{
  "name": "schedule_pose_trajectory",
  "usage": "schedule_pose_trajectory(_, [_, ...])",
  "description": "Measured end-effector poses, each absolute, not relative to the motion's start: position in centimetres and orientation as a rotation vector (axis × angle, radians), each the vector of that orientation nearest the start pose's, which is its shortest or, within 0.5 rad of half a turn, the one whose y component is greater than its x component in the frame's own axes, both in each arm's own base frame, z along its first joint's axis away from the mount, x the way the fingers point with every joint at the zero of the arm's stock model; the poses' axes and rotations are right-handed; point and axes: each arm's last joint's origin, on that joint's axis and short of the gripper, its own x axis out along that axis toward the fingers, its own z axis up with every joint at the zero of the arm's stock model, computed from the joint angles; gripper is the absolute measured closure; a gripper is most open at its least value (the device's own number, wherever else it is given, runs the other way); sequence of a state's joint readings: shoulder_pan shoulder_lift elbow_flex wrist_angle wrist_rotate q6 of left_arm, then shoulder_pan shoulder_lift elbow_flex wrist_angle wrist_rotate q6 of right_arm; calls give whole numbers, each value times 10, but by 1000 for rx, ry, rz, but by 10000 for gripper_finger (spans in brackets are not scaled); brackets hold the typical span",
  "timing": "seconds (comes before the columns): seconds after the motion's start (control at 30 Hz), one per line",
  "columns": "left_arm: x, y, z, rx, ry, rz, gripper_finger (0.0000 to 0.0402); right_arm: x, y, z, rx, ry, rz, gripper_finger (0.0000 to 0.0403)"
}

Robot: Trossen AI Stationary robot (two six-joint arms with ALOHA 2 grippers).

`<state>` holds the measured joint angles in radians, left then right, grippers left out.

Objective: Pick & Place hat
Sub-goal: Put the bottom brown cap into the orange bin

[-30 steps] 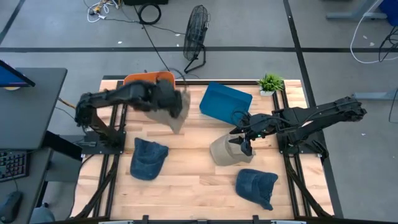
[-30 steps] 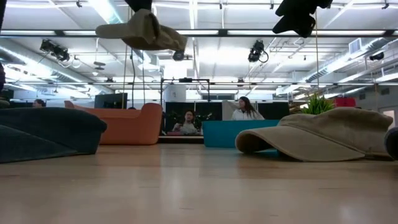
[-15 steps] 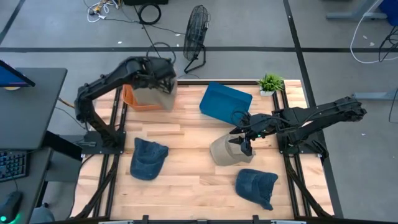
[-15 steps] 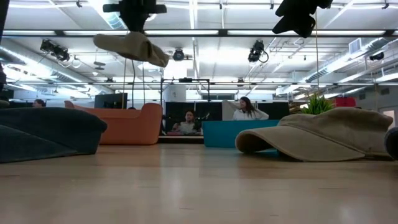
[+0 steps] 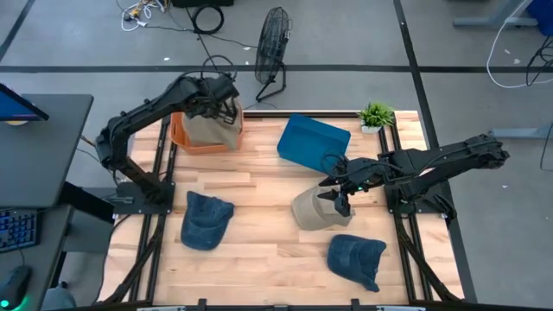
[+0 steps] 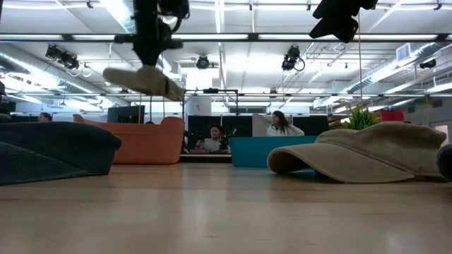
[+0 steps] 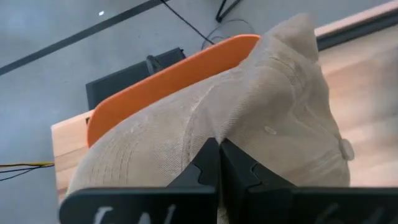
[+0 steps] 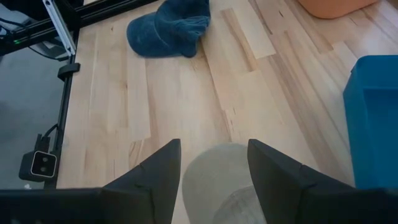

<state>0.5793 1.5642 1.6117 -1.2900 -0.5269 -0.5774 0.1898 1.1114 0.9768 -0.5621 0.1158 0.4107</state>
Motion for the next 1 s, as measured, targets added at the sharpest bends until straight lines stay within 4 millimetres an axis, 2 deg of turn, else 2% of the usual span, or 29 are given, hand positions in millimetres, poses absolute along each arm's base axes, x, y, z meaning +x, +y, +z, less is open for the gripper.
schedule_pose_trajectory(0.23, [210,207,327,-566,944,1367,399,224,40,305,288,691,-71,213])
schedule_pose_trajectory(0.33, [202,215,314,-580,981,1386,399,224,40,305,288,692,-72,213])
schedule_pose_trajectory(0.47, [203,223,295,-585,961,1322,399,224,40,305,288,691,-71,213])
schedule_pose_trajectory(0.6, [204,232,270,-615,868,1298,399,224,40,305,288,691,-72,213])
schedule_pose_trajectory(0.77, [196,238,245,-679,809,1308,399,224,40,305,288,691,-72,213])
schedule_pose_trajectory(0.87, [190,236,227,-750,811,1323,395,224,40,305,288,691,-72,213])
schedule_pose_trajectory(1.0, [185,231,206,-748,829,1324,382,224,40,305,288,691,-72,213])
